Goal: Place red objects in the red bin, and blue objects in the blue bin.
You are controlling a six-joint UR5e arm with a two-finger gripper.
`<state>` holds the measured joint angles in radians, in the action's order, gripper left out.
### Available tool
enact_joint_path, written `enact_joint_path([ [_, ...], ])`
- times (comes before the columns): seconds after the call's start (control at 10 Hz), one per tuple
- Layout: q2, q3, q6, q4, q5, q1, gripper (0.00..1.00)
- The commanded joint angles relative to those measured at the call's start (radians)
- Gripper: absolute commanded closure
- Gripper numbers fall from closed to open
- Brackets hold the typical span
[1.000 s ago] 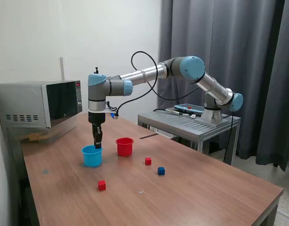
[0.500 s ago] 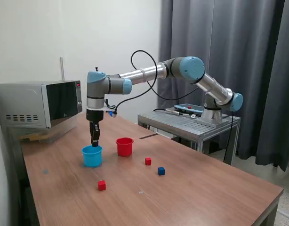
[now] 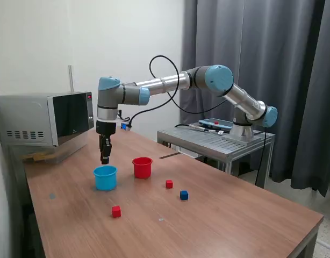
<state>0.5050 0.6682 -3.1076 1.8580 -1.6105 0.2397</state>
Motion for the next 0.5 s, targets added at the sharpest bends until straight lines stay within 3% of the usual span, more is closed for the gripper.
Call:
enact_joint_path([
  [0.0,0.000,0.005,0.003,-0.002,0.000,0.000,1.00],
  [0.4,0.001,0.021,0.012,-0.005,0.004,0.000,1.00],
])
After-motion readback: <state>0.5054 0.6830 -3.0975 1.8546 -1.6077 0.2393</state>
